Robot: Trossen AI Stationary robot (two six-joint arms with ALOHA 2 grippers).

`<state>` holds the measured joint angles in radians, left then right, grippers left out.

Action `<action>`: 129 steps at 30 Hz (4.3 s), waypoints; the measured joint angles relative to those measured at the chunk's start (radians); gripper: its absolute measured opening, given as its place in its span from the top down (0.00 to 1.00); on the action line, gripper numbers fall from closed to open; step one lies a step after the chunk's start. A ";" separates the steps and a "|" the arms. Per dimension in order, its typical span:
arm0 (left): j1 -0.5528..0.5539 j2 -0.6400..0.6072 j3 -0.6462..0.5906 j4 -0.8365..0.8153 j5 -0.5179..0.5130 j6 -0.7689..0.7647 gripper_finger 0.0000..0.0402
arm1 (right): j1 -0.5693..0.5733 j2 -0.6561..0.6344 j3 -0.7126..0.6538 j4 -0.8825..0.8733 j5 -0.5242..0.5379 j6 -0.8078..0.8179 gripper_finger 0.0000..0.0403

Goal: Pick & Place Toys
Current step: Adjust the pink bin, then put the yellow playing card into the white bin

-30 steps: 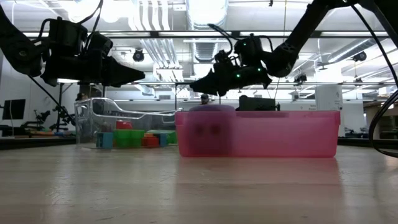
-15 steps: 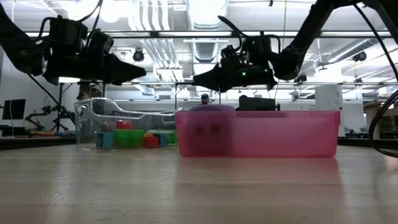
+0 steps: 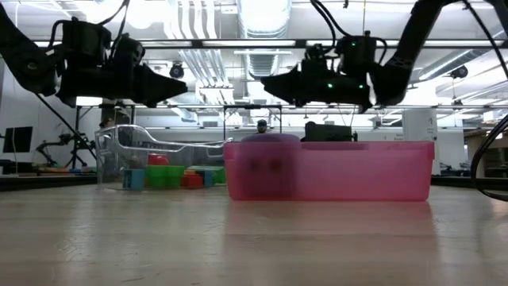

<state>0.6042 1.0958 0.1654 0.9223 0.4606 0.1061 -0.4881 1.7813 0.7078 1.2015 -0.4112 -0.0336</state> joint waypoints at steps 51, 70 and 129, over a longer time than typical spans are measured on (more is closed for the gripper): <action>-0.021 0.000 0.011 -0.008 -0.001 -0.026 0.65 | 0.105 -0.130 0.312 -1.654 0.356 -0.241 0.96; -0.020 0.000 0.011 -0.008 -0.001 -0.026 0.65 | 0.214 -0.054 0.354 -1.770 -0.037 -0.295 0.96; -0.020 0.000 0.011 -0.037 -0.001 -0.010 0.65 | 0.200 0.288 0.767 -1.837 0.407 -0.365 0.02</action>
<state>0.5838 1.0954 0.1761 0.8853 0.4599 0.0959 -0.2885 2.0693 1.4751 -0.6357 -0.0045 -0.3989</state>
